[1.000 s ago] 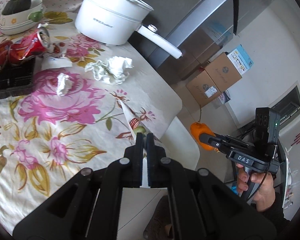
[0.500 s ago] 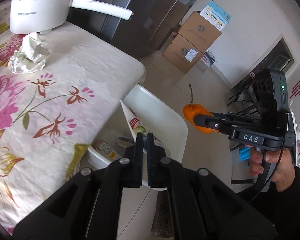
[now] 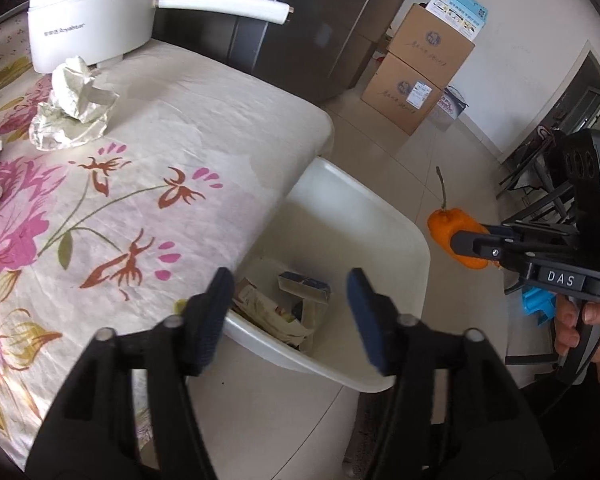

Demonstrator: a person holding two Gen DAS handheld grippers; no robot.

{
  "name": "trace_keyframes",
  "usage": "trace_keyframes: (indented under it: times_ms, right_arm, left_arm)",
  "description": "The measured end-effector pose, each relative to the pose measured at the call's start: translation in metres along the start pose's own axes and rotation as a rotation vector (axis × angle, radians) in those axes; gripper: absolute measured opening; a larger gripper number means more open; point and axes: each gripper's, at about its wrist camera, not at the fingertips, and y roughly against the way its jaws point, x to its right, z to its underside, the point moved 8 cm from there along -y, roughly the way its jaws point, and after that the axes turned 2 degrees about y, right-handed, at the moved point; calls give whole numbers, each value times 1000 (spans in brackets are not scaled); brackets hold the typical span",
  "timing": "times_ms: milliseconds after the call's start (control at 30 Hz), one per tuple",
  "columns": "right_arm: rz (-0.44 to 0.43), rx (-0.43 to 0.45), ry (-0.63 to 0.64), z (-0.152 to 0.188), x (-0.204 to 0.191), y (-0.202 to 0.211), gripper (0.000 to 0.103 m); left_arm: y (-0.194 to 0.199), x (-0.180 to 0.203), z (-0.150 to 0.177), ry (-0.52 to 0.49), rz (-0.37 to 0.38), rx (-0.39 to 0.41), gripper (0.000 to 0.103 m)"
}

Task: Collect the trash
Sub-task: 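Carry the bag and peel over the white bin and open both tools, then reach the right tool to the table and grasp the crumpled white paper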

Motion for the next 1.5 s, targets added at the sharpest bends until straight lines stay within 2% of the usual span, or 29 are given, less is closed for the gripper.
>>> trace_keyframes:
  times_ms: [100, 167, 300, 400, 433, 500, 533, 800, 1267, 1367, 1500]
  right_arm:
    - [-3, 1, 6, -1, -4, -1, 22]
    - [-4, 1, 9, -1, -6, -1, 22]
    - [-5, 0, 12, -1, -9, -2, 23]
    - [6, -2, 4, -3, -12, -3, 25]
    - [4, -4, -8, -3, -11, -3, 29]
    - [-11, -1, -43, -6, -11, -3, 61]
    - [-16, 11, -56, -8, -11, -1, 65]
    - [-44, 33, -49, -23, -32, 2, 67]
    - [-94, 23, 40, -50, -108, -13, 75]
    - [-73, 24, 50, -64, -125, -24, 81]
    - [-128, 14, 47, -91, -155, -38, 83]
  left_arm:
    - [9, -8, -3, 18, -24, 9, 76]
    - [15, -12, -4, 31, -39, 21, 83]
    - [27, -26, -5, 53, -80, 30, 87]
    - [36, -37, -4, 58, -122, 31, 96]
    - [39, -41, -4, 60, -136, 32, 99]
    - [46, -49, -4, 70, -156, 33, 99]
    - [48, -53, -4, 78, -165, 32, 99]
    - [76, -89, 2, 156, -225, 38, 100]
    - [129, -157, 13, 243, -340, 66, 101]
    - [140, -172, 11, 250, -367, 77, 102]
    - [151, -193, 11, 277, -396, 83, 102]
